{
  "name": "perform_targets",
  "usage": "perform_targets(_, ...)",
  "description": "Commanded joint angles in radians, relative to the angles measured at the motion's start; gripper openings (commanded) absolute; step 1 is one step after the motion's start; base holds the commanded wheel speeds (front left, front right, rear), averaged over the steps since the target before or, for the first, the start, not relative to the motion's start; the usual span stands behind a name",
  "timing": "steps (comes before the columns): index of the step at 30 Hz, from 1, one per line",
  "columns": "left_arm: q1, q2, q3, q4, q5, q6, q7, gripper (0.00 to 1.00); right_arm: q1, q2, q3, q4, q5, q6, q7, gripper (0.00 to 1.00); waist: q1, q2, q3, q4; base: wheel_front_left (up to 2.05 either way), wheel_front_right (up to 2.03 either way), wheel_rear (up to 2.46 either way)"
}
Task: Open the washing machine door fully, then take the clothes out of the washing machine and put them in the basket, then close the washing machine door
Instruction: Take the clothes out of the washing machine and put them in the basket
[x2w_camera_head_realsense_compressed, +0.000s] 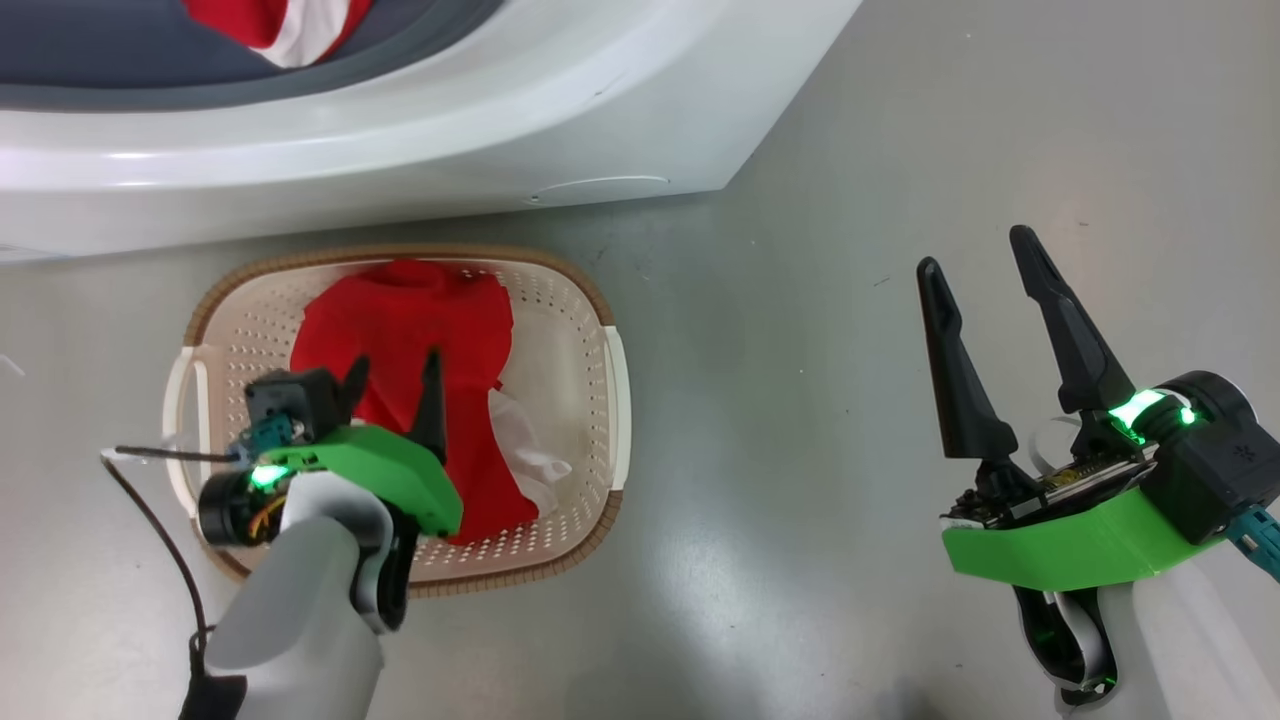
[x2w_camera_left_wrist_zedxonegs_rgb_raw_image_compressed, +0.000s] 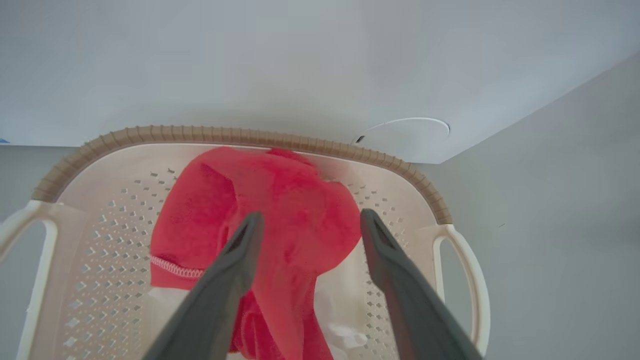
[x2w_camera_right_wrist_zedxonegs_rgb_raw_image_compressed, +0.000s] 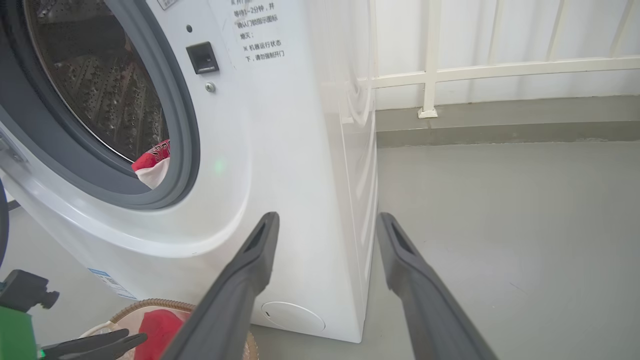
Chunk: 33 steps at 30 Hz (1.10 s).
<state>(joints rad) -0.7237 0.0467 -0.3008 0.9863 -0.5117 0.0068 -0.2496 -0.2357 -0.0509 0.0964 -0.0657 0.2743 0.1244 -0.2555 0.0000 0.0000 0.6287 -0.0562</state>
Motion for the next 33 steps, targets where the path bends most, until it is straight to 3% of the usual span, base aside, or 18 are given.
perform_targets(1,0.008,0.017,0.033,-0.046,0.009,0.001,-0.012,1.00,0.008,0.001,0.015,-0.021,-0.004,0.006,-0.006,1.00,0.0000,0.0000,-0.005,0.005,0.00,0.00,0.00)
perform_targets(13,0.120,0.034,0.099,-0.321,0.051,0.044,-0.012,1.00,0.027,0.001,0.004,-0.006,-0.013,0.006,-0.006,1.00,0.0000,0.0000,-0.046,0.026,0.00,0.00,0.00)
perform_targets(25,0.310,0.038,0.163,-0.701,0.142,0.105,-0.012,1.00,0.050,0.001,-0.002,0.017,-0.026,0.006,-0.006,1.00,0.0000,0.0000,-0.125,0.036,0.00,0.00,0.00)
perform_targets(33,0.405,0.049,0.151,-0.791,0.193,0.113,-0.012,1.00,0.078,0.001,-0.007,0.035,-0.031,0.006,-0.006,1.00,0.0000,0.0000,-0.205,0.036,0.00,0.00,0.00)
